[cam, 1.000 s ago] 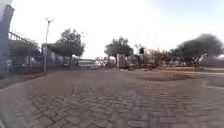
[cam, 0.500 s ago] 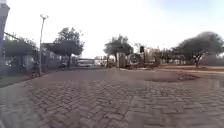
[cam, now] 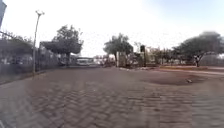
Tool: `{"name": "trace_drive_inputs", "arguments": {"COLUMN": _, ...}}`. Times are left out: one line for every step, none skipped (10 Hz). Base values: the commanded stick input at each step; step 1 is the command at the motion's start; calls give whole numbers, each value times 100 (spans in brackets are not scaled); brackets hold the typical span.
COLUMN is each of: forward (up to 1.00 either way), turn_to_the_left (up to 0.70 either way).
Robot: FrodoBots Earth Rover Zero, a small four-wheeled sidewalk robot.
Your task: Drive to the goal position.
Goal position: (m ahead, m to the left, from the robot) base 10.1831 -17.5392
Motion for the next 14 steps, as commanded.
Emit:
{"name": "trace_drive_inputs", "arguments": {"forward": 100, "turn_to_the_left": -27}}
{"name": "trace_drive_inputs", "arguments": {"forward": 100, "turn_to_the_left": -27}}
{"name": "trace_drive_inputs", "arguments": {"forward": 100, "turn_to_the_left": 0}}
{"name": "trace_drive_inputs", "arguments": {"forward": 100, "turn_to_the_left": 0}}
{"name": "trace_drive_inputs", "arguments": {"forward": 100, "turn_to_the_left": -16}}
{"name": "trace_drive_inputs", "arguments": {"forward": 100, "turn_to_the_left": -3}}
{"name": "trace_drive_inputs", "arguments": {"forward": 100, "turn_to_the_left": -27}}
{"name": "trace_drive_inputs", "arguments": {"forward": 100, "turn_to_the_left": -27}}
{"name": "trace_drive_inputs", "arguments": {"forward": 100, "turn_to_the_left": -27}}
{"name": "trace_drive_inputs", "arguments": {"forward": 100, "turn_to_the_left": -27}}
{"name": "trace_drive_inputs", "arguments": {"forward": 100, "turn_to_the_left": -27}}
{"name": "trace_drive_inputs", "arguments": {"forward": 100, "turn_to_the_left": -27}}
{"name": "trace_drive_inputs", "arguments": {"forward": 100, "turn_to_the_left": -27}}
{"name": "trace_drive_inputs", "arguments": {"forward": 100, "turn_to_the_left": -27}}
